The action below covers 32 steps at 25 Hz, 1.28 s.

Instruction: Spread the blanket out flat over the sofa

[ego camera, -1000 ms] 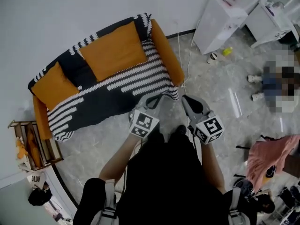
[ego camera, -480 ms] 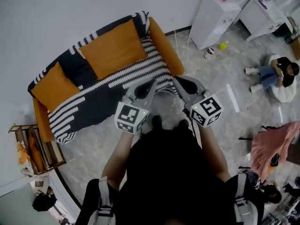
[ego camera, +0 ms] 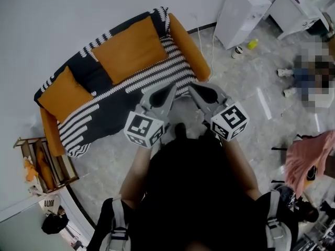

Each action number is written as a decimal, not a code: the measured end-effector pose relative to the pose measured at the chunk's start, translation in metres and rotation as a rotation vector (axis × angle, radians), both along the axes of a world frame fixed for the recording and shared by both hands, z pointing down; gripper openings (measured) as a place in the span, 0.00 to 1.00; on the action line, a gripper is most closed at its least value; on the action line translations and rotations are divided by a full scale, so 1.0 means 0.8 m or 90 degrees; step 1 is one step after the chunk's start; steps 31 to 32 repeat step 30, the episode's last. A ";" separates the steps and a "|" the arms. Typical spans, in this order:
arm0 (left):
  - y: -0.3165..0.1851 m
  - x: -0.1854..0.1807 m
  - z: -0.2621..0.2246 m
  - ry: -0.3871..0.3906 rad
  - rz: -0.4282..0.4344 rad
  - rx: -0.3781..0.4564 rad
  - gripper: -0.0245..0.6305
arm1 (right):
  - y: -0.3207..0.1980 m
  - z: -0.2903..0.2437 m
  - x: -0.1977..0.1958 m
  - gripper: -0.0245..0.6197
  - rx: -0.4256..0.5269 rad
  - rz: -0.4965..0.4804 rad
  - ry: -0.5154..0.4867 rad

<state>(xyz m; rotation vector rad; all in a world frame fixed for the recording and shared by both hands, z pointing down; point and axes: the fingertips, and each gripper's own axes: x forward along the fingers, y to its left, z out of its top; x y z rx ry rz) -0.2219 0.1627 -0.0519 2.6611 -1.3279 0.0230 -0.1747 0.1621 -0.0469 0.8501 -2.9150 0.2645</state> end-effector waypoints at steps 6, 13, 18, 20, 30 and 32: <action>-0.003 0.000 0.001 0.005 0.007 0.001 0.05 | 0.001 0.003 -0.008 0.04 -0.001 -0.005 0.011; -0.007 0.000 0.003 0.005 0.014 -0.002 0.05 | -0.004 0.005 -0.005 0.04 0.005 -0.002 0.018; -0.010 0.004 0.005 0.002 0.021 -0.002 0.05 | -0.006 0.006 -0.004 0.04 0.003 0.001 0.019; -0.008 0.005 0.006 0.002 0.023 -0.003 0.06 | -0.005 0.006 -0.003 0.04 0.003 0.002 0.021; -0.008 0.007 0.009 0.001 0.025 -0.008 0.06 | -0.009 0.008 0.002 0.04 0.004 0.008 0.025; -0.008 0.007 0.009 0.001 0.025 -0.008 0.06 | -0.009 0.008 0.002 0.04 0.004 0.008 0.025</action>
